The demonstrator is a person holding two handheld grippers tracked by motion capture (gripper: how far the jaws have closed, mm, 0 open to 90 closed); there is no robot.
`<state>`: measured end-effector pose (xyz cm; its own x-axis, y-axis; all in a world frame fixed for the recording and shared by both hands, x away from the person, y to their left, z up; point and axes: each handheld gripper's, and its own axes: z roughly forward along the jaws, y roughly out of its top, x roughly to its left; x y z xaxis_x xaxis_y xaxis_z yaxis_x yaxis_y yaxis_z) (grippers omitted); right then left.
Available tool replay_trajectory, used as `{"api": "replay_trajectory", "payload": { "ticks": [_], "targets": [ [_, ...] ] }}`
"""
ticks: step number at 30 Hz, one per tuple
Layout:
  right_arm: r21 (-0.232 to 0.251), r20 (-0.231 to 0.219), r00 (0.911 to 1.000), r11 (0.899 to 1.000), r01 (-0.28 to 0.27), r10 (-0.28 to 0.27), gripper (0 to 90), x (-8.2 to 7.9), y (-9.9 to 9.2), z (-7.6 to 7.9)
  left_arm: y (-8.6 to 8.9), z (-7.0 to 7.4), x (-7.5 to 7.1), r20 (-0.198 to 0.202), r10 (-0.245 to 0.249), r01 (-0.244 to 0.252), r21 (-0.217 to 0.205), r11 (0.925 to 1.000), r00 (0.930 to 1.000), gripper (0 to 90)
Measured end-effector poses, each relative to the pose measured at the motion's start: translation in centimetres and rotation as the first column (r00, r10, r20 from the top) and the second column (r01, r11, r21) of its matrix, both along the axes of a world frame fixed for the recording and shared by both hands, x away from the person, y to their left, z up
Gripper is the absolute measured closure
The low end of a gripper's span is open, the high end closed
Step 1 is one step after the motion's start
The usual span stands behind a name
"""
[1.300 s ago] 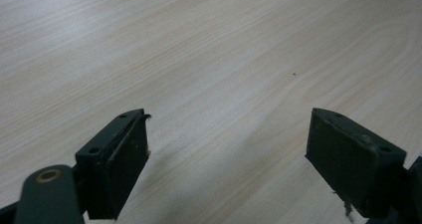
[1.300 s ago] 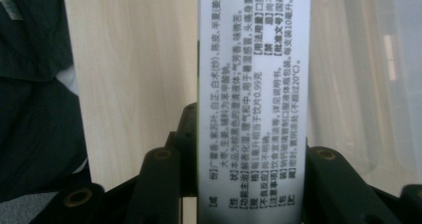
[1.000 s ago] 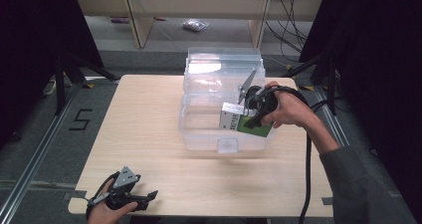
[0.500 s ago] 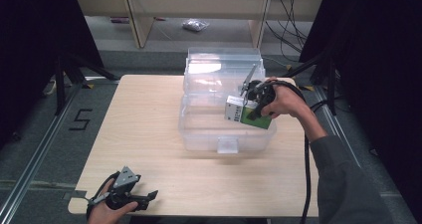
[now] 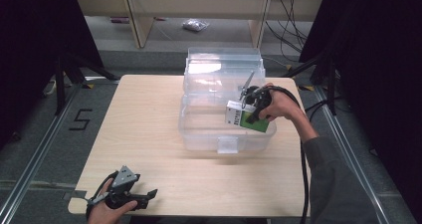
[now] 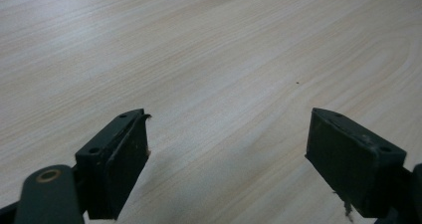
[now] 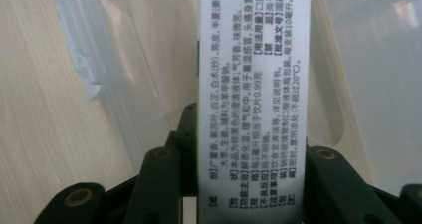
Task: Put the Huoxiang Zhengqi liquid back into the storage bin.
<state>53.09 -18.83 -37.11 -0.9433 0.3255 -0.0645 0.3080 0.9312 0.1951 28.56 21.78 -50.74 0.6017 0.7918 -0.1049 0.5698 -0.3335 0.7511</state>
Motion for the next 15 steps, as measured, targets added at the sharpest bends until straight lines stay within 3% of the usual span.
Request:
{"api": "replay_trajectory", "payload": {
  "ticks": [3, 5, 6, 10, 11, 15],
  "targets": [
    [-0.004, -0.015, 0.9999, 1.000, 0.003, -0.003, 65.1, 0.2, 0.0, -0.5, -0.1, 0.1, -0.1, 0.003, 0.009, -0.008, -0.004, 1.0000, 1.0000, 16.0],
    [-0.008, -0.021, 0.9996, 1.000, 0.017, -0.017, 65.1, 0.3, 0.1, -1.0, 0.1, 0.2, 0.0, -0.008, -0.006, 0.006, 0.017, 0.9998, 0.9999, 16.0],
    [-0.008, -0.021, 0.9996, 1.000, 0.017, -0.017, 65.1, 0.3, 0.1, -1.0, -0.1, 0.0, 0.0, 0.000, 0.004, -0.004, -0.005, 1.0000, 1.0000, 16.0],
    [-0.013, -0.016, 0.9997, 1.000, 0.016, -0.016, 65.1, 0.4, 0.0, -1.4, -0.1, 0.0, -0.1, 0.001, 0.003, -0.003, -0.002, 1.0000, 1.0000, 16.1],
    [-0.016, -0.035, 0.9991, 1.000, 0.024, -0.025, 65.1, 0.4, 0.0, -1.7, -0.1, 0.1, -0.1, -0.003, 0.001, -0.001, 0.000, 1.0000, 1.0000, 16.0],
    [-0.015, -0.041, 0.9990, 1.000, 0.018, -0.019, 65.0, 0.6, 0.0, -2.3, -0.1, 0.1, -0.1, -0.007, -0.003, 0.003, 0.002, 1.0000, 1.0000, 16.0]
  ]
}}
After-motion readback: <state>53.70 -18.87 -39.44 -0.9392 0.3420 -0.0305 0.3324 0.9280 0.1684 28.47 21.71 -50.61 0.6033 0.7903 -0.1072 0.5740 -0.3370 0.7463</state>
